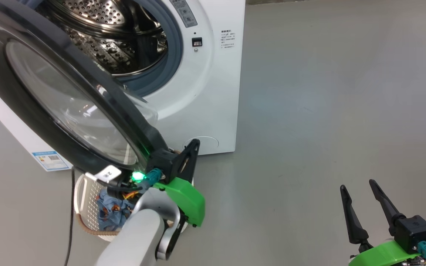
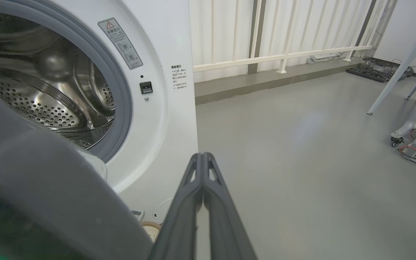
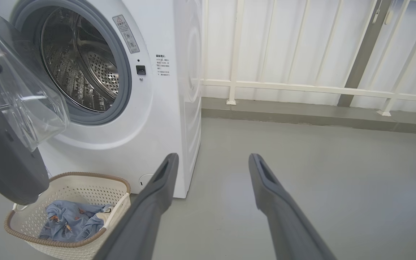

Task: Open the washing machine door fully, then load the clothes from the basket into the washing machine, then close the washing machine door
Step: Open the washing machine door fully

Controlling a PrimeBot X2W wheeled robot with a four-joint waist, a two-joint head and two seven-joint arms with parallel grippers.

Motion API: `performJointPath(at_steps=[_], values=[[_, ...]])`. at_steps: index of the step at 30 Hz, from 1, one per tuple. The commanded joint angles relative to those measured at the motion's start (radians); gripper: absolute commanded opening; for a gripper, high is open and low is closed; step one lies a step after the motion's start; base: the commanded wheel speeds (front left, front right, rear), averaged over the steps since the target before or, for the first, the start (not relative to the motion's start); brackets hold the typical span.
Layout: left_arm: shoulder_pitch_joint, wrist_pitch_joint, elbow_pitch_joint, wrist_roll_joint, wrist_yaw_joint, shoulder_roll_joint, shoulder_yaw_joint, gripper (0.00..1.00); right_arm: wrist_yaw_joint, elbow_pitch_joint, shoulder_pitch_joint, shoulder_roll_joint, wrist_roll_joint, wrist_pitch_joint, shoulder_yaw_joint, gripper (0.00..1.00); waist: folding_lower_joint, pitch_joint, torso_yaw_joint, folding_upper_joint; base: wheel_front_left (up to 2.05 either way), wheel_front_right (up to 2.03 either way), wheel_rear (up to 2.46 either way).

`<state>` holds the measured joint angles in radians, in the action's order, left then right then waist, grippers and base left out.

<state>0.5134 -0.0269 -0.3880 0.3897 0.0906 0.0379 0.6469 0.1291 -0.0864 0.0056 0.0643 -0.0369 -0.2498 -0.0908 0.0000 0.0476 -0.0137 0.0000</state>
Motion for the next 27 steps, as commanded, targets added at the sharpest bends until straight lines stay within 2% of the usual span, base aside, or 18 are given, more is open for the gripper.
performJointPath(at_steps=[1, 13, 27], values=[[0.051, -0.013, 0.012, 0.001, 0.008, 0.015, -0.04, 0.0, 0.002, 0.029, -0.003, 0.003, 0.005, -0.012, 0.019, 1.0, 0.0, 0.0, 0.001, 0.0, 0.0, 0.0, 0.0], [0.03, -0.041, -0.001, 0.013, 0.033, 0.037, -0.057, 0.0, 0.002, 0.032, 0.0, 0.0, 0.001, -0.012, 0.013, 1.0, 0.0, -0.001, 0.018, 0.0, 0.0, 0.0, 0.0], [-0.066, -0.044, 0.093, 0.02, 0.087, 0.094, -0.073, 0.0, 0.002, 0.038, -0.008, -0.005, -0.002, -0.012, 0.008, 1.0, 0.0, 0.018, 0.045, 0.0, 0.0, 0.0, 0.0]])
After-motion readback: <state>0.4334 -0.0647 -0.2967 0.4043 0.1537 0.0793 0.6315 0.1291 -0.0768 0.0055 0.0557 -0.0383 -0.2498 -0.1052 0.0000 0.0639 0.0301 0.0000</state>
